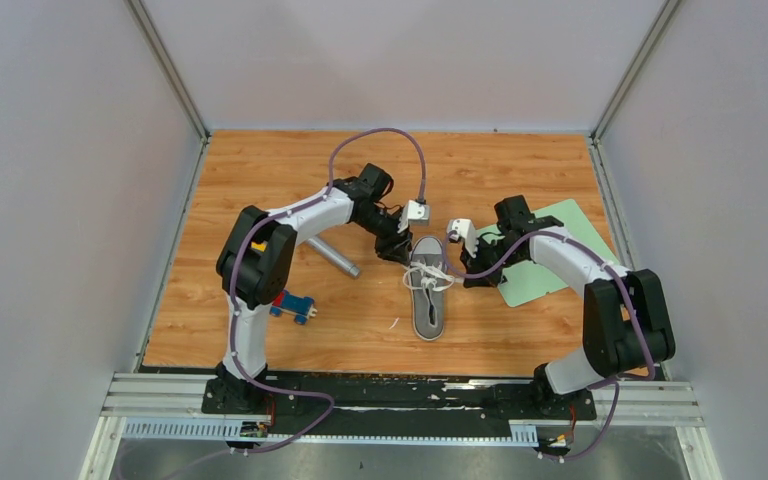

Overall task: Tie the shoes
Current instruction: Tie the shoelace on the shoe.

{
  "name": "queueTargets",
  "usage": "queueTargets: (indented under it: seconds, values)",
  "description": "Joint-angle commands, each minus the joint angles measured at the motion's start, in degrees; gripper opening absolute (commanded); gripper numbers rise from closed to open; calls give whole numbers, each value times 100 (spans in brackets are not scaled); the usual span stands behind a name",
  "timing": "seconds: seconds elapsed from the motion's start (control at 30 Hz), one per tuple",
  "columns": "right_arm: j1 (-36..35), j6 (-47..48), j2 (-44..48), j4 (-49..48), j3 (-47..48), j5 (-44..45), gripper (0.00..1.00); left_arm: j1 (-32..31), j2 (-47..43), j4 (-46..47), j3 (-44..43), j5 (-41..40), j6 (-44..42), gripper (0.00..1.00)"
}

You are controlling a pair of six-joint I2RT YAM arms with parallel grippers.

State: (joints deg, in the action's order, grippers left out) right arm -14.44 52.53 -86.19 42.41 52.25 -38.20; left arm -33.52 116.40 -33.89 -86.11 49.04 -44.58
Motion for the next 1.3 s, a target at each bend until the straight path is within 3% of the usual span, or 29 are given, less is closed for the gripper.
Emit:
queueTargets:
  seconds: [0.0, 0.33, 0.5, 0.73, 0.87, 1.13, 1.27]
  values:
    - [19, -63, -39, -12, 258, -265, 0, -57, 158, -578, -302, 316, -536, 51]
    - [11, -120, -94, -22, 320, -337, 0, -57, 123, -1684, -403, 346, -1532, 52]
    - [17, -162, -103, -31, 321, -354, 0, -62, 135, -1365, -316, 330, -1334, 47]
    - [20, -232, -41, -57, 249, -358, 0, -58, 59, -876, -229, 17, -812, 16]
    - [18, -404, 133, -52, 219, -146, 0, -58, -321, -688, 8, -617, -416, 0]
    - [171, -687, 927, -127, -279, 620, 0, 39, -1824, -880, 1158, -2267, 355, 0]
    - [589, -1104, 1196, -237, -344, 850, 0, 48, -2321, -844, 1626, -2594, 569, 0]
